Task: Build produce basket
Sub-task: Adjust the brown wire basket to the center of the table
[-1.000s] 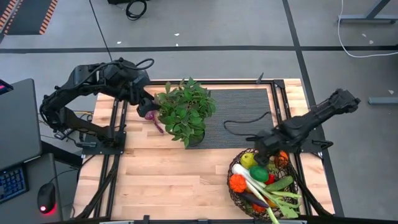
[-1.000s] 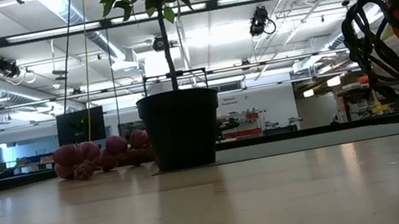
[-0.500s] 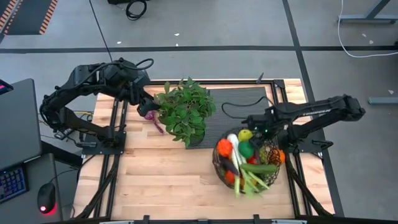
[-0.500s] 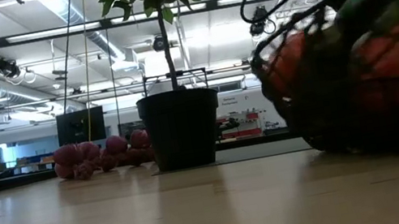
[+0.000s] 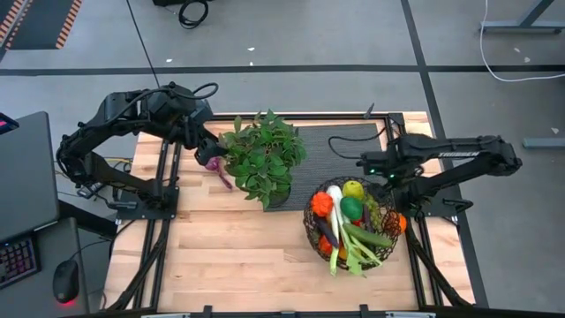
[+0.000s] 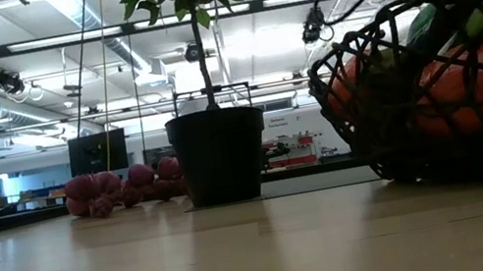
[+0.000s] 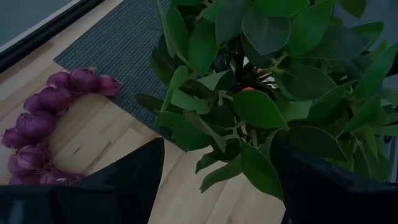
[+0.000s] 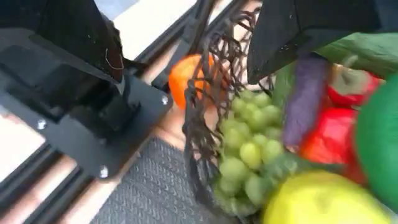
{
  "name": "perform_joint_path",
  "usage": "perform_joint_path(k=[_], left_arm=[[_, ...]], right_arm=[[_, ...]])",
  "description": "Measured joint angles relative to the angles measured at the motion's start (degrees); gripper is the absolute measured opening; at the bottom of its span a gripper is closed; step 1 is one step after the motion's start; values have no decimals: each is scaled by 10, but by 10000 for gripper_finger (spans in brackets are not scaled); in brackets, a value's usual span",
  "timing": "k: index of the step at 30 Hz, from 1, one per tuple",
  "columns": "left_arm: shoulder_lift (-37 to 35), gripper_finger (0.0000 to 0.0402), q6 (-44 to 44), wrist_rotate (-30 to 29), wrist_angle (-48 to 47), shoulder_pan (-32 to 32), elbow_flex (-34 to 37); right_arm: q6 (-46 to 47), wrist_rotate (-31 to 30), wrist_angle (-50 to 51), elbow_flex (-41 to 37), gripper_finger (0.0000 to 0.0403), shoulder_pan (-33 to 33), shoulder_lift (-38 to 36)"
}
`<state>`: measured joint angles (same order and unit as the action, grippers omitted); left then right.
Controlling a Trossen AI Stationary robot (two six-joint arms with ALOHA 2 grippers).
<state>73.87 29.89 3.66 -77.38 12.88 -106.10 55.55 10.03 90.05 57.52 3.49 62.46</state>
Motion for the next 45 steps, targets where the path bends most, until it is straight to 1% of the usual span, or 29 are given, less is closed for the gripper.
perform_joint_path(k=[2,4,6,9,14,16,19,23,26,32,35,42,45], left_arm=[[0,288,0,0,0,0,0],[0,288,0,-3,0,0,0],[0,288,0,-6,1,0,0],[0,288,0,-7,1,0,0],[0,288,-1,-7,1,0,0],[0,288,-1,-7,1,0,0],[0,288,-1,-7,1,0,0],[0,288,2,-7,1,0,0],[0,288,11,-7,1,0,0],[0,288,11,-7,1,0,0],[0,288,11,-10,1,0,0],[0,288,21,-15,1,0,0],[0,288,25,-15,1,0,0]], right_arm=[[6,-10,0,16,345,3,-15],[41,-3,-1,22,345,6,-35],[56,20,4,19,345,2,-45],[59,75,-1,8,345,-19,-54],[10,143,-2,8,345,-88,-54],[-6,155,1,8,345,-124,-54],[-15,157,0,8,345,-184,-53],[2,140,0,8,345,-256,-49],[3,130,0,8,345,-301,-31],[-1,122,-41,8,345,-387,26],[-2,99,-54,8,345,-430,61],[15,14,-50,8,345,-484,122],[45,0,-59,-10,345,-495,132]])
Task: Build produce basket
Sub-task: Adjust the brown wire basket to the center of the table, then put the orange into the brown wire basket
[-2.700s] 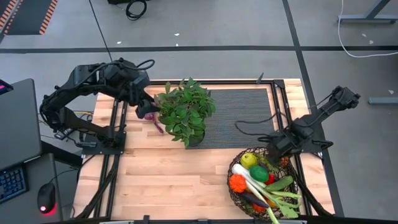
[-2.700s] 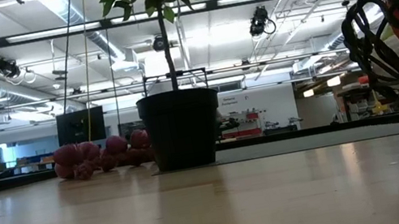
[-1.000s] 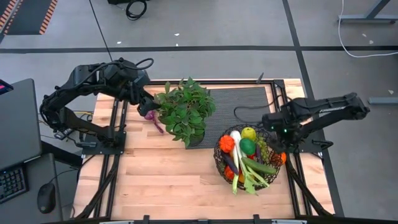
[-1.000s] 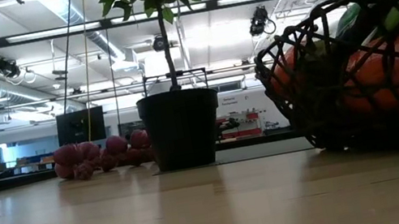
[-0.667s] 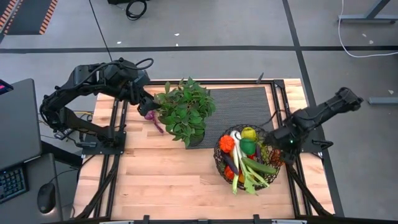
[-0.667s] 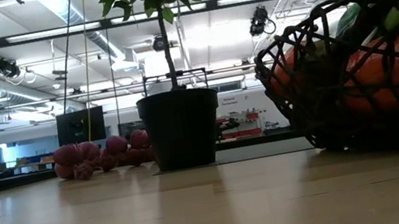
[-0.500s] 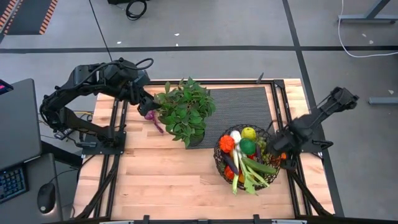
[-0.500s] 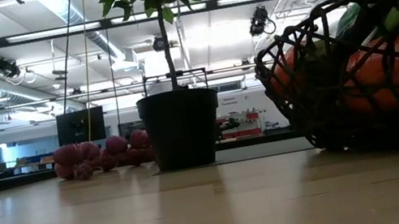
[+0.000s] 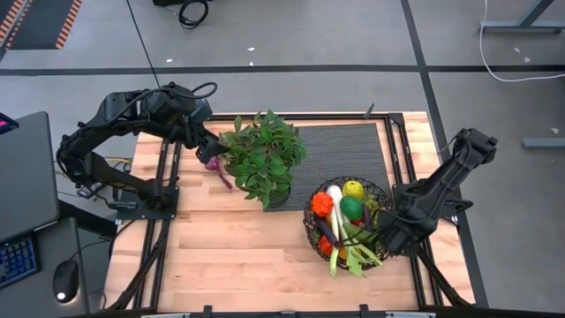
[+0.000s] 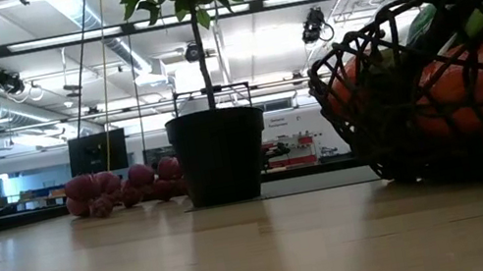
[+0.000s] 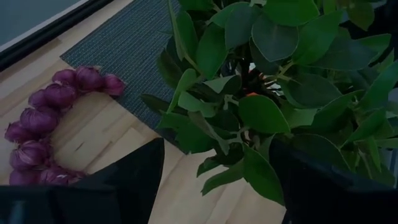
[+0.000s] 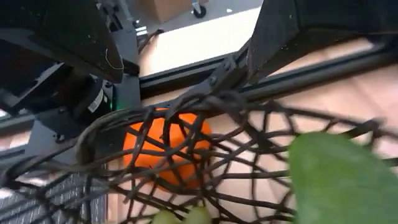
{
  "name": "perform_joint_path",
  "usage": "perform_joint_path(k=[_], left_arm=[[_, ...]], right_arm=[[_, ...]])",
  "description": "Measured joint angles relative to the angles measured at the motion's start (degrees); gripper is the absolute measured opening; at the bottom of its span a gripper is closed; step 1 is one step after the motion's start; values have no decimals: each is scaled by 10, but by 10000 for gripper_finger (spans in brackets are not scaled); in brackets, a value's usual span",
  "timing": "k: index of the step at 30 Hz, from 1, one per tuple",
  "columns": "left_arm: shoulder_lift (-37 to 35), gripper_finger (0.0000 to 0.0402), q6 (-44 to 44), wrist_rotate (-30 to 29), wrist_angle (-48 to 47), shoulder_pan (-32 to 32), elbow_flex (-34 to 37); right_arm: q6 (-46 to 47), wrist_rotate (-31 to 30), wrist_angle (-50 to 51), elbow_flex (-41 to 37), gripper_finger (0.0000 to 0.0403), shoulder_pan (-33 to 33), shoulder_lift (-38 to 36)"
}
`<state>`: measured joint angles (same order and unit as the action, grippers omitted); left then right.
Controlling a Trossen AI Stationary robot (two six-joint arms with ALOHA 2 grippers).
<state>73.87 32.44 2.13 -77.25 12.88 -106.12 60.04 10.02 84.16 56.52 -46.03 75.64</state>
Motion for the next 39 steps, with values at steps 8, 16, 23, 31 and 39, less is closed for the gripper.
perform_joint_path(k=[8,16,23,31,39], left_arm=[[0,288,20,0,0,0,0],[0,288,30,0,-1,0,0],[0,288,31,0,-1,0,0],[0,288,29,0,-1,0,0],[0,288,29,0,-1,0,0]], right_arm=[[43,-26,-102,-39,345,-2,2],[23,-136,-120,-13,345,4,-3],[28,-115,-97,-17,345,5,-3],[79,-80,-60,-26,345,-8,-18],[114,-61,-110,-80,347,-9,-18]])
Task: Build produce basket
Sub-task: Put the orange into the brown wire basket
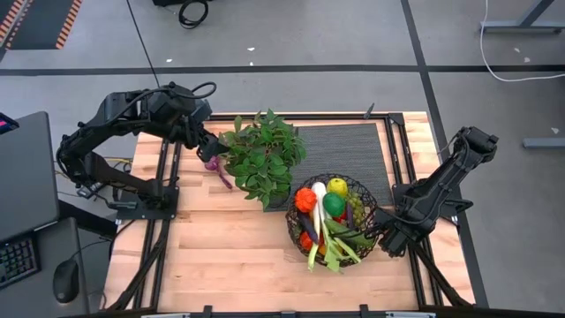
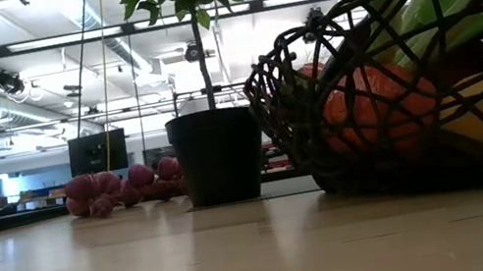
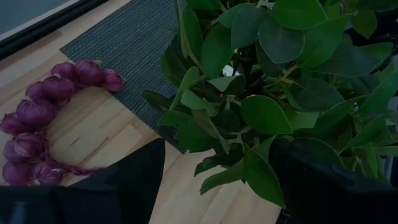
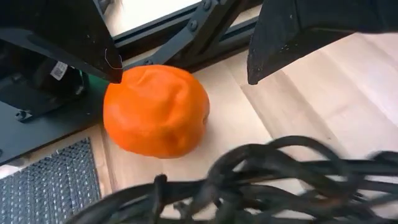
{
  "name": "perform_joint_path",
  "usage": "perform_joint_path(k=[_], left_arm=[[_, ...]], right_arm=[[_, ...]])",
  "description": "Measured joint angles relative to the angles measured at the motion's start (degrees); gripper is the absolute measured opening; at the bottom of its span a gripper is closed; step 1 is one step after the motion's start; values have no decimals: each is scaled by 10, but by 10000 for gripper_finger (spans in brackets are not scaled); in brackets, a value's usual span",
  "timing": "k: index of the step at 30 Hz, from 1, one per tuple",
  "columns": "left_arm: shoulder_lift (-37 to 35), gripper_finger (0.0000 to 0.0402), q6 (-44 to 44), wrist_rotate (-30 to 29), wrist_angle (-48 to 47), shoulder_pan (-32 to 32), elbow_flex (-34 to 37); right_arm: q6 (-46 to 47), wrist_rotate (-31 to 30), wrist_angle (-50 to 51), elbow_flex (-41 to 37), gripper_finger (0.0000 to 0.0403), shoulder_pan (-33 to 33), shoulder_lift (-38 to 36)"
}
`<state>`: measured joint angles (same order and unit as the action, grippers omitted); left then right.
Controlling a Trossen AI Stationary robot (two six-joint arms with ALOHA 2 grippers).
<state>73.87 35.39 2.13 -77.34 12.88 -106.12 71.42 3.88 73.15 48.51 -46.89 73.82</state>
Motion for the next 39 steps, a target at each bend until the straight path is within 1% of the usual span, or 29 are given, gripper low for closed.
perform_joint_path(k=[4,10,22,26,31,34,39], left_arm=[[0,288,0,0,-1,0,0],[0,288,3,0,-6,0,0],[0,288,59,0,-5,0,0],[5,288,65,0,-5,0,-1],[16,288,64,0,-7,0,-1],[28,288,60,0,-7,0,-1],[43,288,52,0,-9,0,0]], right_arm=[[5,-6,-10,-23,359,0,0],[6,-38,-30,-53,396,0,0],[11,-37,-120,-129,397,0,0],[22,5,-145,-155,399,0,0],[18,53,-156,-160,394,0,0],[16,78,-156,-160,384,0,0],[16,85,-157,-158,356,0,0]])
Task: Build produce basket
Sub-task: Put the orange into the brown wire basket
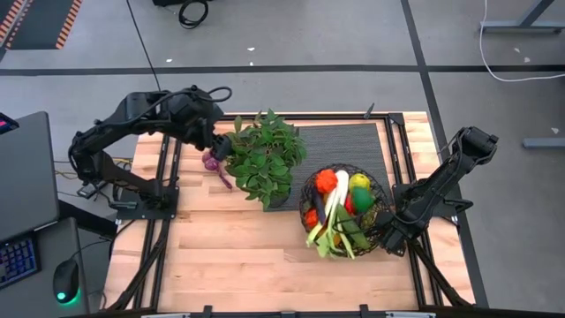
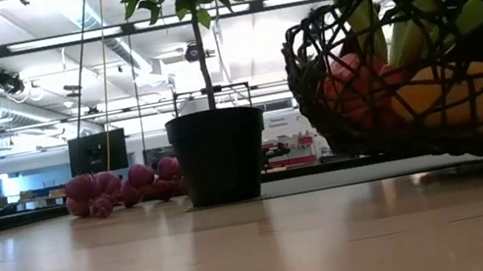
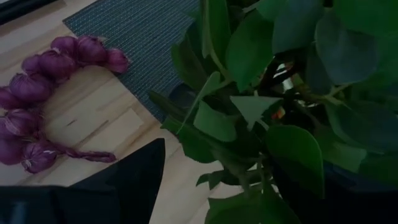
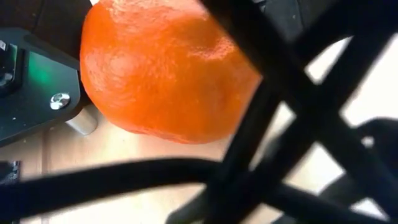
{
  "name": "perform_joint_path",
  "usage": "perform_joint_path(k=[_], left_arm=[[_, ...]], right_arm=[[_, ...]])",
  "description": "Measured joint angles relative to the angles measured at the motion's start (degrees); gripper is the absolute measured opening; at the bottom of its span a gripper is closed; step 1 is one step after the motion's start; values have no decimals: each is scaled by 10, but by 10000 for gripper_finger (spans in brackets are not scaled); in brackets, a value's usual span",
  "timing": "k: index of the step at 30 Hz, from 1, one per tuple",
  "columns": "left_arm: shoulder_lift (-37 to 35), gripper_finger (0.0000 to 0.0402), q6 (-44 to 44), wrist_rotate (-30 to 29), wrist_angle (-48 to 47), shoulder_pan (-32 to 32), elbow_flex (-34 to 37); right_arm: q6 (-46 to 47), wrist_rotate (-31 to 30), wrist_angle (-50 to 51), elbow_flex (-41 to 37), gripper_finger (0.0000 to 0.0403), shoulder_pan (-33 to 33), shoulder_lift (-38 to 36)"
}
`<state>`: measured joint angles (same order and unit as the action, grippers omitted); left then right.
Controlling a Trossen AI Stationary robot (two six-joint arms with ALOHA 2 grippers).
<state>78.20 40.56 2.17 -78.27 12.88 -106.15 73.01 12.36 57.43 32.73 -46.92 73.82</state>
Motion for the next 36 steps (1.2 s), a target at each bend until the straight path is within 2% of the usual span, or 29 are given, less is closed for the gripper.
perform_joint_path(k=[7,10,16,22,27,31,36], left_arm=[[7,288,-19,2,-7,-7,0],[6,288,-22,12,-12,-7,0],[5,288,-22,15,-11,-6,0],[4,288,-31,15,-11,-6,0],[4,288,-61,15,-12,-6,0],[4,288,-68,12,-39,5,0],[3,288,-89,-61,-123,32,1]], right_arm=[[0,-7,13,27,350,0,0],[-6,18,20,51,349,0,1],[-16,84,33,124,350,0,1],[-18,89,89,231,350,0,1],[-4,33,138,335,350,10,1],[33,-71,169,415,350,32,0],[90,-200,213,454,350,75,0]])
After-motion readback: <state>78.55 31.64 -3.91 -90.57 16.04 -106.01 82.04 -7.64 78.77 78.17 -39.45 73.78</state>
